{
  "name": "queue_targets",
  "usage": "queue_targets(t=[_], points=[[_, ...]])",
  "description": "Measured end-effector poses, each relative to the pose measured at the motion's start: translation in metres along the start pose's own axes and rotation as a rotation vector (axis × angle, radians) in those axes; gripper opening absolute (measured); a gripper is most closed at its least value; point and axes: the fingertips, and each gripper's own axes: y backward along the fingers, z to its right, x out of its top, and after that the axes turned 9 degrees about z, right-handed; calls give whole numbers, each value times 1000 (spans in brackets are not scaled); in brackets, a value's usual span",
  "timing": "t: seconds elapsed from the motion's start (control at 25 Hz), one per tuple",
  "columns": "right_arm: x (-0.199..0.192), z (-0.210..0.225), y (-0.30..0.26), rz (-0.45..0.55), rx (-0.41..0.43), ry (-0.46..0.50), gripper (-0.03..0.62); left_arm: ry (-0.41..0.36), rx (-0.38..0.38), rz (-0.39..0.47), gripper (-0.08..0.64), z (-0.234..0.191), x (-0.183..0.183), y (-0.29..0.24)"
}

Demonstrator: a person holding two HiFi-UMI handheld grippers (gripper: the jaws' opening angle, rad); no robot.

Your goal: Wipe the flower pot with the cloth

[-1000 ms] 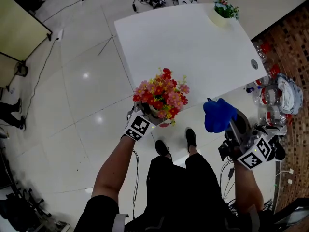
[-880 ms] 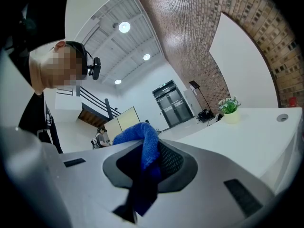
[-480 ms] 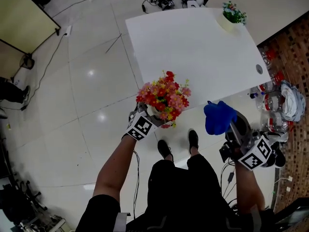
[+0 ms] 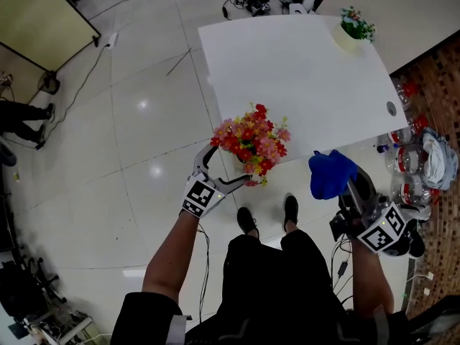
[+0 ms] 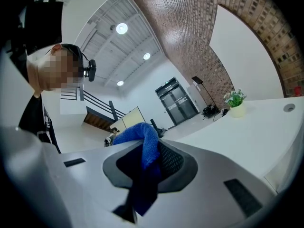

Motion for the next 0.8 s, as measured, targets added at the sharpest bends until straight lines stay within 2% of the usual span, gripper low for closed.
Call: queue_targets(t=[0.16,0.24,0.44,0.6,0.64,0.68,0.8], points=[[19,-5,0,29,52,11,54,81,121,110,545,14,38,33],[32,-8,3,40,90,14,54,98,173,163,545,29,65,47],[56,-12,25,43,187,27,54,62,243,248,543,83,139,61],[71,-22,46,-34,285,91,54,16,311,291,542,143,193,63],[74,-23,53,-67,302,116,54,7,335,298,529,157,204,61],[78,-24,61,-96,323,139,54,1,355,311,474,172,215,59],[97,-29,90,-123,385,174,54,9,401,358,462,213,242,54]])
